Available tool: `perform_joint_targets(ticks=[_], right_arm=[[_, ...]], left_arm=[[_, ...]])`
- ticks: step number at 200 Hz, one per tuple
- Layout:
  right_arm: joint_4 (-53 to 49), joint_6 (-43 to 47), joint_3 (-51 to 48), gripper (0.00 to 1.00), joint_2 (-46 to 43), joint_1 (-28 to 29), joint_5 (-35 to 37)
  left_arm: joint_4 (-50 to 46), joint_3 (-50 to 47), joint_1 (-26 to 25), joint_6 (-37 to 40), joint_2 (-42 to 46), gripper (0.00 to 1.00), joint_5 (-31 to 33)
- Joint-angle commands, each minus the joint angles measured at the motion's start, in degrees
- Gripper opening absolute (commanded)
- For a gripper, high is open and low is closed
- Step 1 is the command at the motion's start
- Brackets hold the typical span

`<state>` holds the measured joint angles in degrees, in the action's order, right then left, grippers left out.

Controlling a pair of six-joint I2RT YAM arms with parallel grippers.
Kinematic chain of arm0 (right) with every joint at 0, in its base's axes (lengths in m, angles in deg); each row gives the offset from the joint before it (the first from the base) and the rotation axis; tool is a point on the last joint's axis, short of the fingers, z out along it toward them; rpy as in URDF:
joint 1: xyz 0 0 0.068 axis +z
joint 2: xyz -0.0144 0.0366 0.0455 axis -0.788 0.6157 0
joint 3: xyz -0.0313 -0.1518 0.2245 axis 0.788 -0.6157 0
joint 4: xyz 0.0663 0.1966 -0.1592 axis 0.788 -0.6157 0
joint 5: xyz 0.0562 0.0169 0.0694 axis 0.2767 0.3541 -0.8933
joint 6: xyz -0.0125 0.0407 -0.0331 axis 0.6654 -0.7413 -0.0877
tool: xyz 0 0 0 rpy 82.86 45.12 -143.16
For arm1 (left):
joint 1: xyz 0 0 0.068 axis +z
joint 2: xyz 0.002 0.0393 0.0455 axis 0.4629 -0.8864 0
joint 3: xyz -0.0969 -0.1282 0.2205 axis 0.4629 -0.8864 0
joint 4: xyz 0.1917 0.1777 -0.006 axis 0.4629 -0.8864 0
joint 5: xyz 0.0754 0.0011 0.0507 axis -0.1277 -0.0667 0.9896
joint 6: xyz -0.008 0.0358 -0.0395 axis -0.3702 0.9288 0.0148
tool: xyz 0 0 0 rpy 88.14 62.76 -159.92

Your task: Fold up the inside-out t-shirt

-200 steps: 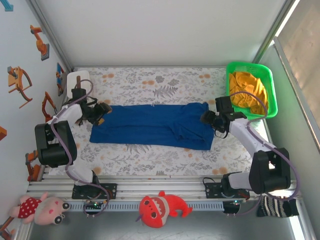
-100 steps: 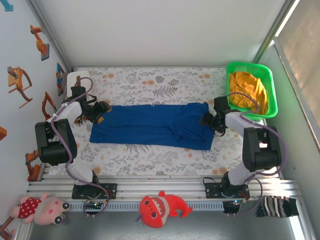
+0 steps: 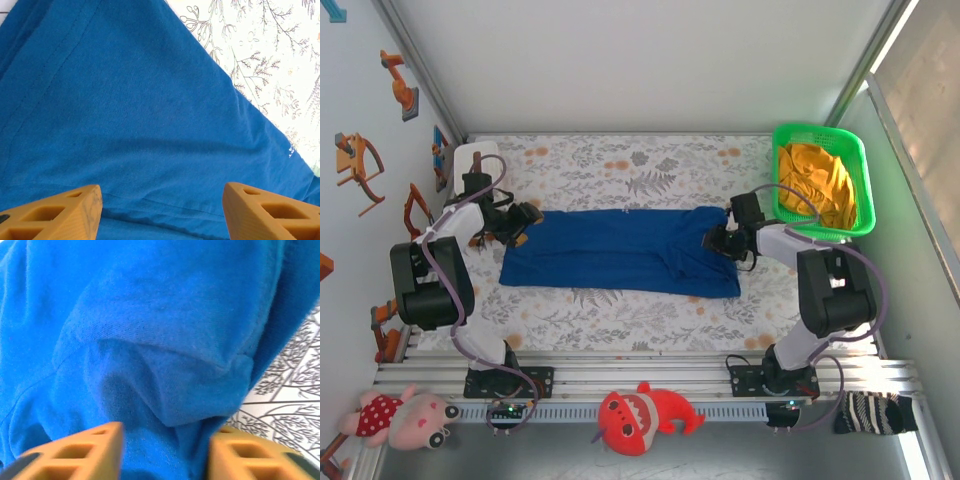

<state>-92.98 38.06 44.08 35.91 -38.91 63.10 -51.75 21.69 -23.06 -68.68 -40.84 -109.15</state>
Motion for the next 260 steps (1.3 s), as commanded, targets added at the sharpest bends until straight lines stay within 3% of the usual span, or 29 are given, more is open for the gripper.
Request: perform_joint_targets(ticks=[1, 14, 59, 75, 88, 115, 156, 182, 202, 236, 260], right_arm=[[0.9, -3.1, 0.2, 0.17, 2.7, 0.2, 1.9], [0.8, -3.7, 0.3, 0.00, 3.4, 0.2, 2.2], [-3.4, -1.9, -0.2, 0.00, -2.7, -1.0, 6.0], [-5.0, 0.0, 0.1, 0.35, -5.3, -1.1, 7.0], [-5.6, 1.1, -0.1, 0.49, -7.1, -1.2, 8.5], [-6.4, 2.8, 0.8, 0.56, -6.5, -1.4, 10.0], [-5.1, 3.6, 1.3, 0.58, -1.7, -1.4, 9.2], [-3.3, 4.1, 1.1, 0.57, 0.5, -0.9, 5.0], [-2.8, 4.3, 1.2, 0.47, 1.2, 0.9, 3.0], [-2.2, 2.8, 1.6, 0.00, 2.6, 3.0, 3.4], [-4.9, 2.5, 1.7, 0.00, 1.3, 2.1, 6.0]], left_arm=[[-1.6, 2.5, 0.1, 0.9, -2.5, 0.64, 0.7], [-1.9, 3.4, 0.1, 0.9, -4.2, 0.64, 0.9], [-1.5, 3.1, -0.2, 0.7, -5.8, 0.64, 1.4], [-1.3, 2.7, -0.3, 0.7, -5.6, 0.64, 1.3], [-1.2, 2.6, -0.3, 0.8, -5.4, 0.64, 1.2], [-1.0, 2.5, -0.4, 0.7, -5.2, 0.64, 1.2], [-1.1, 2.4, -0.4, 0.8, -4.8, 0.64, 1.1], [-1.2, 2.5, -0.4, 1.0, -4.7, 0.64, 1.1], [-1.2, 2.7, -0.2, 1.0, -4.8, 0.64, 1.2], [-1.7, 3.3, -0.1, 1.6, -5.8, 0.64, 2.0], [-1.7, 3.2, -0.2, 1.7, -7.3, 0.64, 2.5]])
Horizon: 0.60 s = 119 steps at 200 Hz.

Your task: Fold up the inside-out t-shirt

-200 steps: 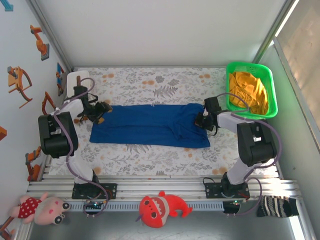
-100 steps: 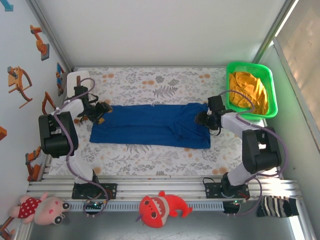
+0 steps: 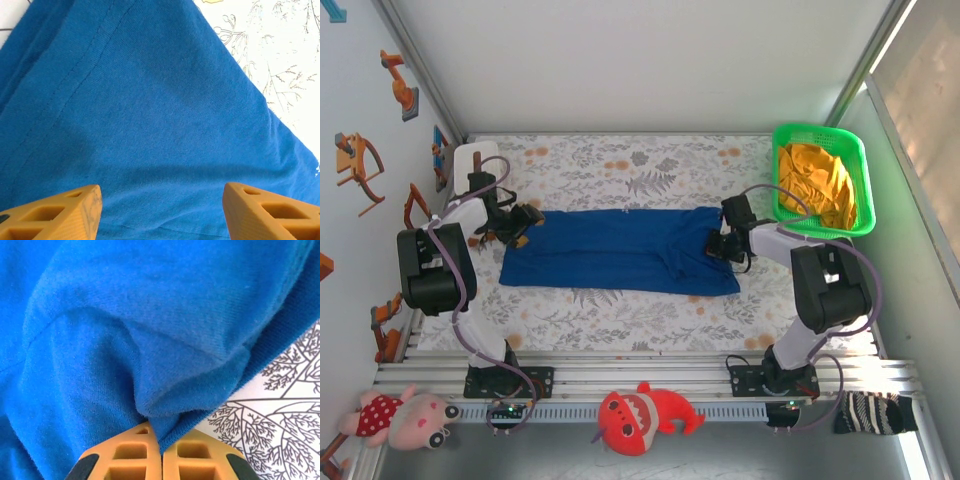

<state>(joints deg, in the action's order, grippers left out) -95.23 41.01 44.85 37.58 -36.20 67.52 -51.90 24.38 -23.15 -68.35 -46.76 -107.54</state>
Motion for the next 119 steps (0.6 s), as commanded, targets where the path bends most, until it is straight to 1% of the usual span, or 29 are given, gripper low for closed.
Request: perform_joint_targets(ticks=[1, 14, 34, 56, 66, 90, 104, 119], right_arm=[[-2.7, -0.5, 0.9, 0.00, -0.5, -0.7, 1.7], [-4.7, -1.3, 0.3, 0.00, -2.6, -2.7, 3.5], [-8.8, -1.9, -0.2, 0.00, -6.1, -7.3, 5.5], [-12.5, -0.1, 0.4, 0.00, -8.5, -10.9, 6.0], [-14.0, 0.9, 1.5, 0.00, -8.6, -11.3, 5.9], [-14.9, 1.9, 3.0, 0.00, -8.6, -11.3, 4.7], [-15.0, 2.0, 3.6, 0.00, -8.7, -11.3, 3.8], [-15.3, 2.1, 4.2, 0.00, -8.7, -11.2, 2.8]], left_arm=[[-1.6, 0.5, -0.1, 1.4, -1.5, 0.64, 0.9], [-1.2, -0.3, -0.4, 1.0, -2.0, 0.64, 0.9], [0.4, -2.9, -1.6, -0.3, -1.4, 0.64, 1.1], [2.7, -7.3, -4.7, -2.6, 1.1, 0.64, 1.9], [3.8, -9.2, -6.1, -3.9, 2.5, 0.64, 1.0], [3.9, -11.1, -8.8, -5.6, 7.0, 0.64, 1.3], [2.2, -9.7, -8.8, -5.0, 8.4, 0.64, 2.1], [-1.1, -6.0, -8.4, -2.7, 7.8, 0.64, 3.4]])
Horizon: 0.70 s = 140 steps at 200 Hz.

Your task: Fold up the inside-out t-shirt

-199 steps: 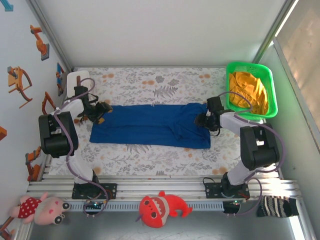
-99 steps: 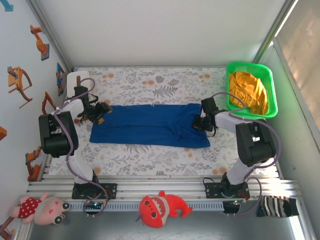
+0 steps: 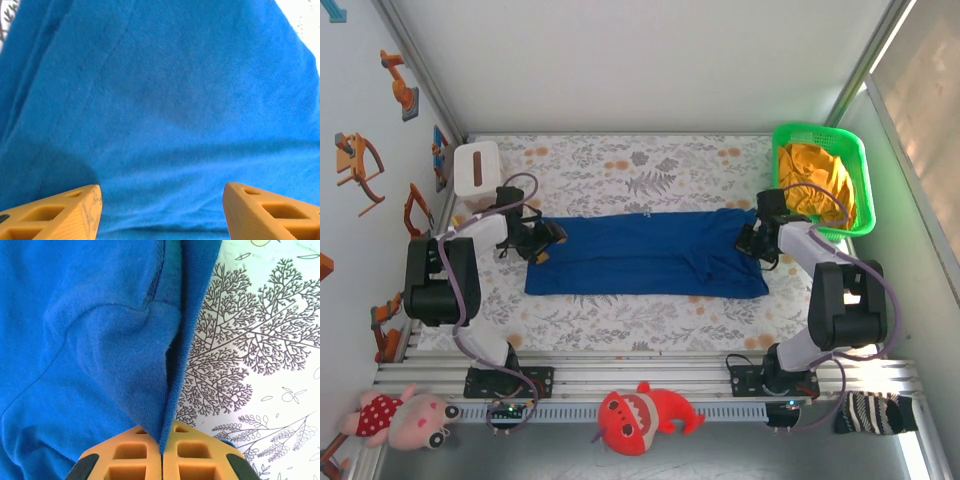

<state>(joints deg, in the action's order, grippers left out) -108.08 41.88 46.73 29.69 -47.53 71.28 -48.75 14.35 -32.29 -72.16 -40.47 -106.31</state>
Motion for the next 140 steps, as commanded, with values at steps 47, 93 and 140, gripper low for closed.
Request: perform_joint_targets(ticks=[47, 93, 140], right_arm=[[-3.7, 1.2, 4.3, 0.00, -2.2, 0.1, -3.8], [-6.1, -1.1, 8.8, 0.00, -5.5, 3.8, -6.1], [-10.1, -6.0, 19.7, 0.00, -3.8, 16.6, -2.9]], left_arm=[[-6.6, 9.3, 3.5, 4.1, -4.8, 0.64, 3.4], [-4.1, 8.2, 3.4, 4.1, -9.6, 0.64, 3.0], [-1.5, 5.7, 2.6, 2.9, -9.7, 0.64, 2.4]])
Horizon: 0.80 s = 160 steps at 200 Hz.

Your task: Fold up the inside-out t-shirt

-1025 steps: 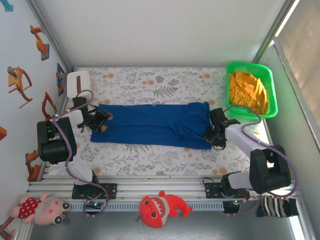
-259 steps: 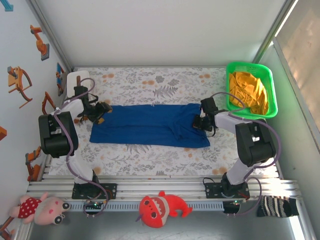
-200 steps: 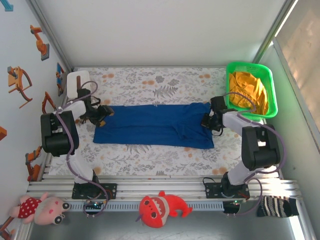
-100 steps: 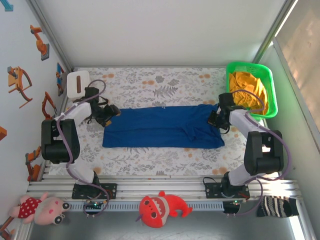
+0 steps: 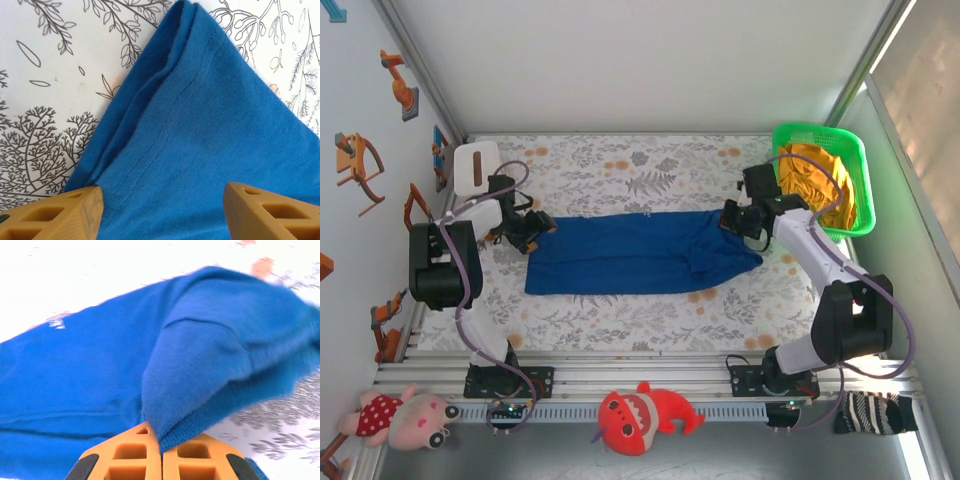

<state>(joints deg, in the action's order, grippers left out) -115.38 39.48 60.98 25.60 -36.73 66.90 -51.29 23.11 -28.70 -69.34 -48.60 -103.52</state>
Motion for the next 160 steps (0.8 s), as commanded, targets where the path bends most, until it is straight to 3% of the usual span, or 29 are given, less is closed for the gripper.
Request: perform_joint_targets(ticks=[1, 45, 92, 160], right_arm=[[-2.9, -3.7, 5.7, 0.00, 0.4, 6.1, 1.6], [-2.1, -10.3, 15.9, 0.00, 8.3, 18.3, 4.6], [-1.2, -15.6, 29.6, 0.00, 22.3, 29.9, 6.2], [0.0, -21.9, 46.8, 0.00, 38.9, 38.7, 5.0]], left_arm=[[1.0, -3.2, -1.0, 0.1, -1.6, 0.64, -0.4], [2.8, -5.1, -1.8, -0.4, -1.7, 0.64, -1.2], [4.2, -6.0, -2.5, -1.0, -2.1, 0.64, -1.8], [5.5, -7.5, -2.5, -0.7, -1.8, 0.64, -2.4]])
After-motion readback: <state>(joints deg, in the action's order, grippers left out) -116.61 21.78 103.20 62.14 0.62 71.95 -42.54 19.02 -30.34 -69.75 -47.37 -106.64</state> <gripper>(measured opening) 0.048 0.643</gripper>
